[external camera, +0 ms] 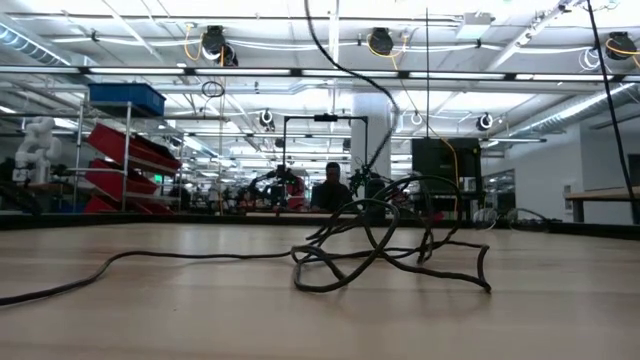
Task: Coil cords
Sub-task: Uncoil the black wire from the black spool
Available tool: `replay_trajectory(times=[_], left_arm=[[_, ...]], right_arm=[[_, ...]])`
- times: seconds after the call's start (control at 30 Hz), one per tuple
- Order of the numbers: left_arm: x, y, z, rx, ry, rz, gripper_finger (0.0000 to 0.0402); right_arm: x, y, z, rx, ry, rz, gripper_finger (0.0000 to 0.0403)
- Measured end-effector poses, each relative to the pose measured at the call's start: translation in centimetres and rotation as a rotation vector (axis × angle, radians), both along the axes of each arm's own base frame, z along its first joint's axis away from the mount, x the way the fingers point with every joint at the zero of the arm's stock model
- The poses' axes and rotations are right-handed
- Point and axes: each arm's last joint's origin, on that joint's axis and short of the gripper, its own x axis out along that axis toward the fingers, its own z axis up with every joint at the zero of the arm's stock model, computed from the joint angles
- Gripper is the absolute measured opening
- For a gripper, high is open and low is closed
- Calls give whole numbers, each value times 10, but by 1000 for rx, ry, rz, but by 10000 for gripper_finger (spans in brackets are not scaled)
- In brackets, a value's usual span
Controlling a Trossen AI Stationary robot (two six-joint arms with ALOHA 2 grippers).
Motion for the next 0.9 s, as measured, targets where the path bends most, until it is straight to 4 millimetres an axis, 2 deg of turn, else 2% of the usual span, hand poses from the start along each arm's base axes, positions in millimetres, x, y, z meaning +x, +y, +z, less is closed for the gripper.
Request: replay_trajectory(times=[0.23,0.67,0.83,0.9], left_arm=[[20,19,-13,-62,73,-26,0],[66,38,-63,-24,200,5,0],[71,46,-69,-7,234,45,0],[70,50,-69,6,249,119,0]], right_arm=[[1,0,0,21,-8,24,0],[3,3,6,80,-53,97,0],[5,5,8,102,-52,179,0],[4,6,8,100,-51,180,0]])
